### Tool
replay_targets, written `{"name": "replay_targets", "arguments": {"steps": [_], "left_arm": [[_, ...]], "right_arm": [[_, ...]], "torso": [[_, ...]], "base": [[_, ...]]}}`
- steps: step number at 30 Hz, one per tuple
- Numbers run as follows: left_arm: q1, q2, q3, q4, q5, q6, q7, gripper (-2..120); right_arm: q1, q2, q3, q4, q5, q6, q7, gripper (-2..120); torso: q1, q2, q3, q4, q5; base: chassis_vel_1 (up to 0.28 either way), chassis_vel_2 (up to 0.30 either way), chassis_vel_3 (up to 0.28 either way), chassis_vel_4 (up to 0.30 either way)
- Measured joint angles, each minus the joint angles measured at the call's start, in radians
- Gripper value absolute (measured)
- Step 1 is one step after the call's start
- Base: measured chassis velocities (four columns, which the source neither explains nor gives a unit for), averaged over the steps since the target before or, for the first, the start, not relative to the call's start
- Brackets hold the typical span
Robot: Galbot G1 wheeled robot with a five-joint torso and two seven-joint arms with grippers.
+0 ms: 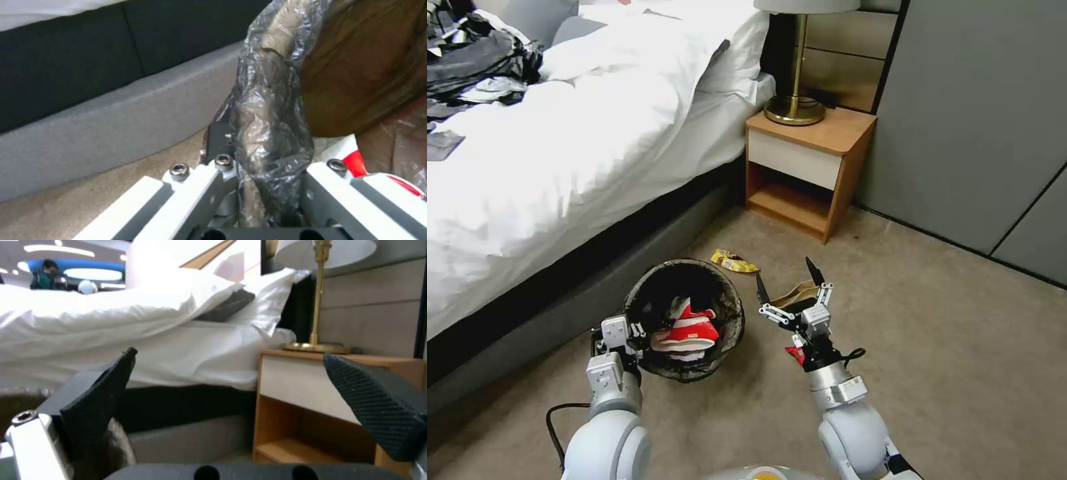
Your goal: Pick up the trash bin, then pick up the garbage from the floor and place it into the trash bin.
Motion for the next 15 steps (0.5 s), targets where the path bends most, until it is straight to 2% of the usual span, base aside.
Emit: {"name": "replay_targets", "arguments": {"steps": [3,7,8,10,12,13,15], "left_arm": [[0.000,0.001,-0.004,0.000,-0.002,0.000,0.000,0],[0.000,0.002,-0.008,-0.002,-0.007,0.000,-0.001,0],[0.000,0.002,-0.008,-0.002,-0.007,0.000,-0.001,0],[0.000,0.002,-0.008,-0.003,-0.007,0.001,-0.001,0],[0.001,0.002,-0.008,-0.004,-0.007,0.001,-0.001,0],[0.001,0.002,-0.008,-0.004,-0.007,0.001,-0.001,0],[0.003,0.002,-0.008,-0.005,-0.007,0.001,-0.001,0]], "right_arm": [[-0.002,-0.013,0.008,0.007,0.009,-0.048,-0.003,100],[0.000,-0.051,0.018,0.001,0.064,-0.221,0.020,100],[0.000,-0.051,0.018,0.001,0.064,-0.221,0.020,100],[0.000,-0.071,0.005,-0.003,0.115,-0.325,0.056,100],[0.014,-0.101,-0.016,-0.019,0.193,-0.483,0.111,100],[0.014,-0.101,-0.016,-0.019,0.193,-0.483,0.111,100],[0.034,-0.122,-0.029,-0.042,0.247,-0.582,0.140,100]], "torso": [[0.000,0.000,0.000,0.0003,0.0000],[0.000,0.000,0.000,0.0003,0.0001],[0.000,0.000,0.000,0.0003,0.0001],[0.000,0.000,0.000,0.0002,0.0002],[0.000,0.000,0.000,0.0002,0.0001],[0.000,0.000,0.000,0.0002,0.0001],[0.000,0.000,0.000,0.0003,0.0000]], "base": [[0.000,0.000,0.000,0.000],[0.000,0.000,0.000,0.000],[0.000,0.000,0.000,0.000],[0.000,0.000,0.000,0.000],[0.000,0.000,0.000,0.000],[0.000,0.000,0.000,0.000],[0.000,0.000,0.000,0.000]]}}
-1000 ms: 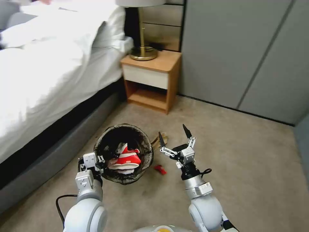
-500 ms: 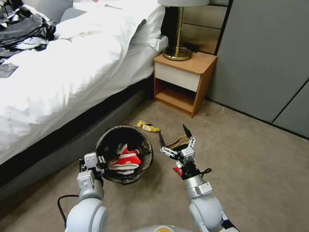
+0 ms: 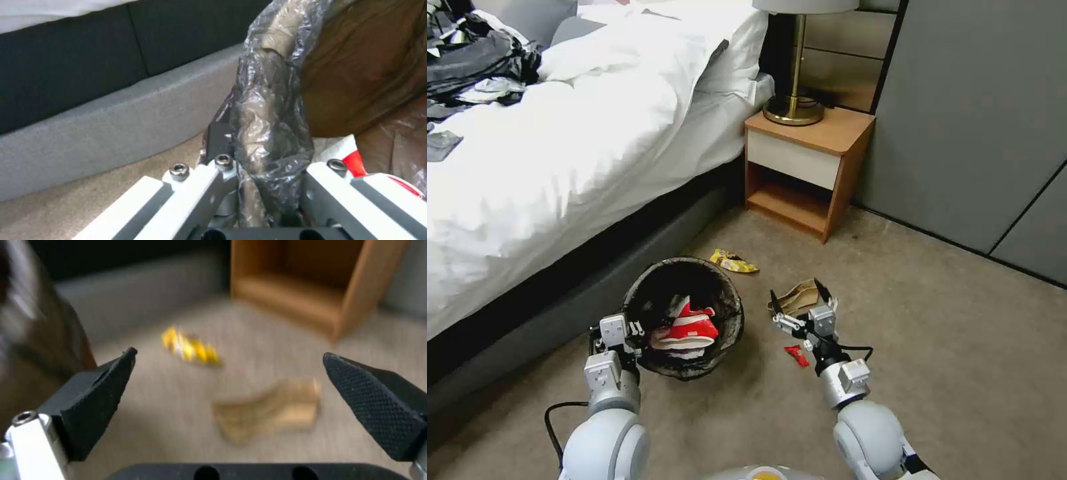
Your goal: Pick up the trash bin, then pick up the garbage from the floor and place it into the trash bin.
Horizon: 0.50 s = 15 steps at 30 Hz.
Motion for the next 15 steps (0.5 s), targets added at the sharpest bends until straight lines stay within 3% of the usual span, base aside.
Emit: {"name": "replay_targets", "arguments": {"steps": [7,15], "left_arm": [[0.008,-0.003,0.003,0.000,0.003,0.000,0.000,0],[0.009,-0.003,0.006,-0.001,0.004,0.000,-0.001,0]], "right_arm": [[0.037,-0.027,-0.034,-0.070,0.139,-0.187,0.043,100],[0.063,-0.027,-0.048,-0.205,0.139,-0.206,-0.001,100]], "torso": [[0.000,0.000,0.000,0.0001,0.0000],[0.000,0.000,0.000,-0.0001,0.0000]], "base": [[0.000,0.000,0.000,0.000],[0.000,0.000,0.000,0.000]]}}
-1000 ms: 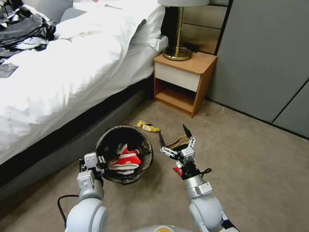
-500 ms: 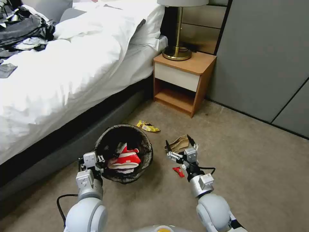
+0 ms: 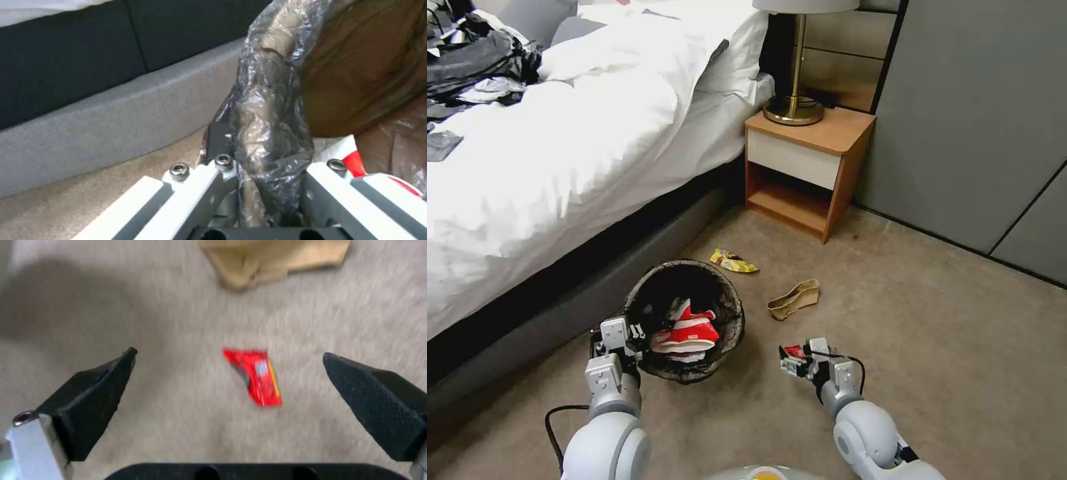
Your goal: Pick up the trash bin, then pick up the garbage from the floor and place it into the trash bin.
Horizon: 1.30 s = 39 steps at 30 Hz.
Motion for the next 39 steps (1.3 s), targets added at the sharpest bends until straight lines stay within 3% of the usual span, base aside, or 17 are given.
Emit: {"name": "replay_targets", "arguments": {"steps": [4,8,22,39], "left_arm": [[0.000,-0.001,0.003,0.000,0.001,0.000,0.000,0],[0.010,-0.003,0.004,-0.004,0.007,-0.001,0.000,0],[0.015,-0.009,0.009,-0.004,0.019,-0.004,0.000,0],[0.005,-0.009,0.011,0.008,0.017,-0.003,-0.002,0]], "right_arm": [[0.020,0.008,-0.002,-0.056,-0.015,0.013,-0.025,100],[0.088,0.034,-0.003,-0.186,-0.043,0.047,-0.076,100],[0.164,0.051,-0.005,-0.301,-0.080,0.110,-0.108,98],[0.197,0.076,-0.005,-0.461,-0.112,0.168,-0.119,41]], "torso": [[0.000,0.000,0.000,0.0000,0.0000],[0.000,0.000,0.000,0.0001,0.0000],[0.000,0.000,0.000,0.0001,0.0000],[0.000,0.000,0.000,0.0000,-0.0001]], "base": [[0.000,0.000,0.000,0.000],[0.000,0.000,0.000,0.000],[0.000,0.000,0.000,0.000],[0.000,0.000,0.000,0.000]]}}
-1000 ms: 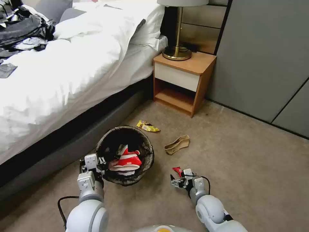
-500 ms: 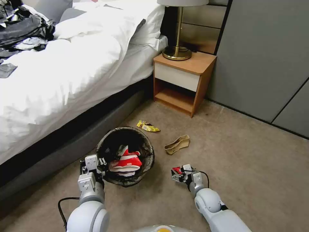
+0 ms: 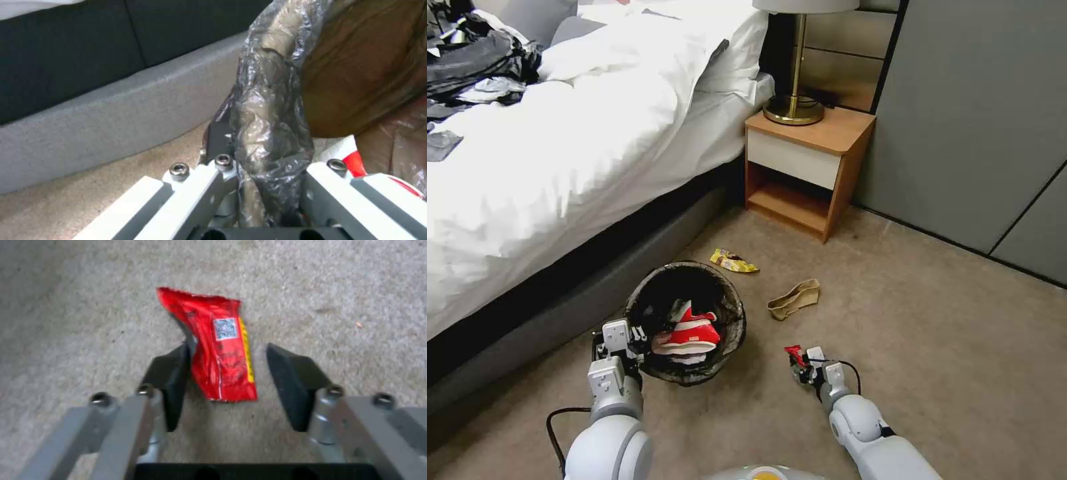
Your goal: Pick up the trash bin, then pick up the garbage from the floor and place it into the trash bin.
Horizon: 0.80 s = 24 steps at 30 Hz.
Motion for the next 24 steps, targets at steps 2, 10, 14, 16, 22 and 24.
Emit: {"name": "replay_targets", "arguments": {"steps": [2,10,14,16,22,24], "left_arm": [[-0.001,0.001,0.000,0.000,-0.002,0.001,0.000,0],[0.000,0.002,-0.002,0.004,-0.003,0.002,-0.002,0],[0.000,-0.001,0.001,0.005,-0.002,0.002,-0.002,0],[0.001,-0.001,0.001,0.005,-0.002,0.002,-0.002,0],[-0.002,0.002,-0.002,0.005,-0.003,0.003,-0.001,0],[-0.003,0.002,-0.002,0.005,-0.003,0.003,-0.001,0]], "right_arm": [[0.010,0.004,0.002,-0.027,-0.003,0.017,-0.006,34],[0.043,0.011,0.004,-0.093,-0.008,0.055,-0.030,4],[0.056,0.013,0.004,-0.113,-0.011,0.070,-0.040,0],[0.060,0.014,0.004,-0.116,-0.013,0.075,-0.041,0],[0.050,0.013,0.009,-0.099,-0.024,0.091,-0.034,0],[0.043,0.013,0.012,-0.088,-0.026,0.097,-0.027,0]], "torso": [[0.000,0.000,0.000,0.0000,-0.0002],[0.000,0.000,0.000,0.0002,-0.0002],[0.000,0.000,0.000,-0.0001,-0.0002],[0.000,0.000,0.000,0.0000,0.0001],[0.000,0.000,0.000,0.0006,0.0008],[0.000,0.000,0.000,0.0006,0.0010]], "base": [[0.000,0.000,0.000,0.000],[0.000,0.000,0.000,0.000],[0.000,0.000,0.000,0.000],[0.000,0.000,0.000,0.000],[0.000,0.000,0.000,0.000],[0.000,0.000,0.000,0.000]]}}
